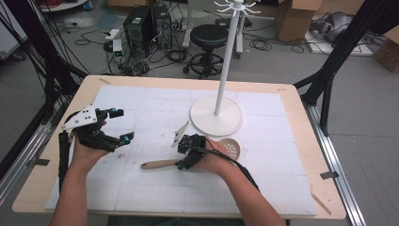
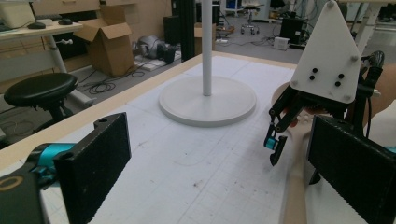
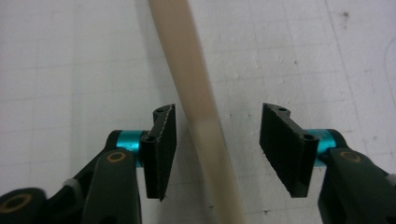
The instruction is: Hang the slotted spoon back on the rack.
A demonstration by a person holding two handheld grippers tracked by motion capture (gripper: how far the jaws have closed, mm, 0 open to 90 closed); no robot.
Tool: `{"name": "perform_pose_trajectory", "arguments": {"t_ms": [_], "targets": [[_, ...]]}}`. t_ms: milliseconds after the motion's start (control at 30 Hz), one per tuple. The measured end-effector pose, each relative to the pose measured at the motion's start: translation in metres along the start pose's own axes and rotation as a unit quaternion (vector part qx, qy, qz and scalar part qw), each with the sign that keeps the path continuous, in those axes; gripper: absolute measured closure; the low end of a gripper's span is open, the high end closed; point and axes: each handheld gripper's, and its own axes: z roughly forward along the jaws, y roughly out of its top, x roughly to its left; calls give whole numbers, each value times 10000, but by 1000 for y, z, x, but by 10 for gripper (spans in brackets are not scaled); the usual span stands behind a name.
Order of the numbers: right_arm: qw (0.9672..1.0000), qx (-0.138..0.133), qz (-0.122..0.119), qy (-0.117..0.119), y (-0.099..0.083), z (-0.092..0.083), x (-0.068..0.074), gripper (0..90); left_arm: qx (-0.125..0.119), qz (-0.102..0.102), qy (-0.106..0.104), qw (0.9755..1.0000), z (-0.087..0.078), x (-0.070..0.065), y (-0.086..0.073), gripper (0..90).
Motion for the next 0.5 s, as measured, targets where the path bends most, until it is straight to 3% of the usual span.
{"name": "perform_pose_trajectory", "arguments": {"t_ms": [133, 467, 500], "targets": [[9998, 215, 22, -25, 1, 7, 2, 542, 4, 1, 0, 10000, 1, 0, 0, 70], [9989, 313, 324, 122, 1, 5, 2, 662, 69, -17, 30, 10000, 1, 1, -1, 70], [9993, 243, 256, 144, 1, 6, 1, 665, 66, -17, 31, 10000, 0, 1, -1, 70]]}}
